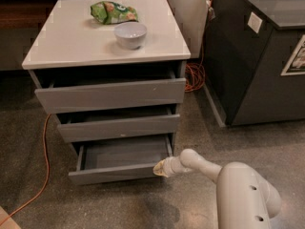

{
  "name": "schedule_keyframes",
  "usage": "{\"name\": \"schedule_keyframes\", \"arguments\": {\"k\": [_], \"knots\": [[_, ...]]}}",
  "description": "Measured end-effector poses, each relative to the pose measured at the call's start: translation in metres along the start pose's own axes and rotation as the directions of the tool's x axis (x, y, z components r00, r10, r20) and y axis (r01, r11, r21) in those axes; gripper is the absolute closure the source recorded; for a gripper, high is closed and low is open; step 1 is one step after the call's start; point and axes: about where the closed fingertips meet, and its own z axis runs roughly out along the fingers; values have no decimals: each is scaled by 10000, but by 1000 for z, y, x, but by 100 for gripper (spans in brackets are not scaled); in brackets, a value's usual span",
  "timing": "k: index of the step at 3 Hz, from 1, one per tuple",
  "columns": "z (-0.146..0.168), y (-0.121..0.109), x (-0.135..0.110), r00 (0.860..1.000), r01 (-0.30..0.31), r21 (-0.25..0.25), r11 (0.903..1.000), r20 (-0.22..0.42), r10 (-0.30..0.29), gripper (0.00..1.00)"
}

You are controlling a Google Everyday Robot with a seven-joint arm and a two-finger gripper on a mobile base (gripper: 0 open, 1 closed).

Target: Close bottom drawer

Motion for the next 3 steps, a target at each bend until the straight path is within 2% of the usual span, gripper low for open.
{"name": "schedule_keyframes", "arguments": {"k": [3], "knots": [[5,-40,0,9994,-341,844,9959,-27,345,100]]}}
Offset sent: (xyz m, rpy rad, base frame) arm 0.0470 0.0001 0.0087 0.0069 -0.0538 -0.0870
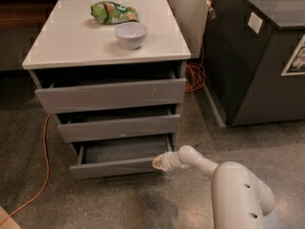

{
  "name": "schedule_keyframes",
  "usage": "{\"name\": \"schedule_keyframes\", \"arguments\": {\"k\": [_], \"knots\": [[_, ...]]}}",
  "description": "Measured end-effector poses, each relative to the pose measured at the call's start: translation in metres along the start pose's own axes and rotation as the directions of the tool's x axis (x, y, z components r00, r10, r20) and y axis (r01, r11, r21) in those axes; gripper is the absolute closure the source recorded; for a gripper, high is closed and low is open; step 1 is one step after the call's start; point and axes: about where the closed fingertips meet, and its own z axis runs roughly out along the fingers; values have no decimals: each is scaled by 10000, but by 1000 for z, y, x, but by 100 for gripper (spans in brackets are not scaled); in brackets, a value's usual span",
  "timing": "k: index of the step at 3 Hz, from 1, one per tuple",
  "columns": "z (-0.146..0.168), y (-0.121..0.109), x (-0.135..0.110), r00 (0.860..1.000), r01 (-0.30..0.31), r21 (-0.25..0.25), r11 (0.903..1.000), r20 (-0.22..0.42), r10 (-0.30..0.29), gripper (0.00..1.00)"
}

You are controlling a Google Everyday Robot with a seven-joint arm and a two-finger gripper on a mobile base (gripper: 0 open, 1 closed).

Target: Close bottom drawer

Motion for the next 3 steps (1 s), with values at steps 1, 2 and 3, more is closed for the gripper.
{"name": "schedule_keyframes", "arguments": {"k": [1,2,3], "knots": [[-3,-15,1,9999,-103,259,9996,42,102,100],[-5,-32,1,9998,-181,469,9987,137,175,100],[-3,-49,1,9996,-252,641,9976,134,244,100]]}}
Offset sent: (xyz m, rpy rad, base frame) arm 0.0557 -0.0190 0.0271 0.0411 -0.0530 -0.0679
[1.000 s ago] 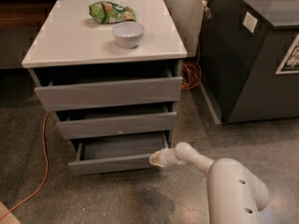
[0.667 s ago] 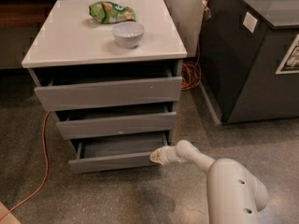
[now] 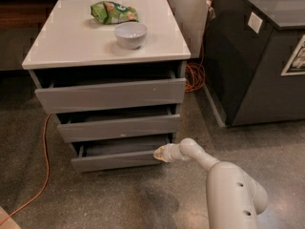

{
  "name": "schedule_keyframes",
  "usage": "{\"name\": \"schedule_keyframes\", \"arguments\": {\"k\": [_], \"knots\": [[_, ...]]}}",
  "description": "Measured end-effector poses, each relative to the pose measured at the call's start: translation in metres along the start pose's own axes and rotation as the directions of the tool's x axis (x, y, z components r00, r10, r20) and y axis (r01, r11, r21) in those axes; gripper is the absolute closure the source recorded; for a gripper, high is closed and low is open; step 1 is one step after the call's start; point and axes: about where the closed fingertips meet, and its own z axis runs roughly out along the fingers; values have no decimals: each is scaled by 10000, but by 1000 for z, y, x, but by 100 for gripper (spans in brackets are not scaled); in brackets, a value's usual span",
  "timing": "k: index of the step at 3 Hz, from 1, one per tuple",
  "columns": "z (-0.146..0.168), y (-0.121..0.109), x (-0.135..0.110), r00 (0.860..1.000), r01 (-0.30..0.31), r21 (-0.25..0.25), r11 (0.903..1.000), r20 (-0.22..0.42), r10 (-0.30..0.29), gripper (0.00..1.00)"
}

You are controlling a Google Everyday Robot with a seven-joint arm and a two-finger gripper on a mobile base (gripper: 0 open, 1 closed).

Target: Close bottom drawer

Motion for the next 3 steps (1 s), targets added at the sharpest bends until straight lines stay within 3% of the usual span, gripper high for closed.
{"name": "schedule_keyframes", "arguments": {"k": [2,3], "knots": [[18,-31,0,9997,-108,168,9998,-213,111,100],[18,-32,0,9997,-106,185,9998,-215,109,100]]}}
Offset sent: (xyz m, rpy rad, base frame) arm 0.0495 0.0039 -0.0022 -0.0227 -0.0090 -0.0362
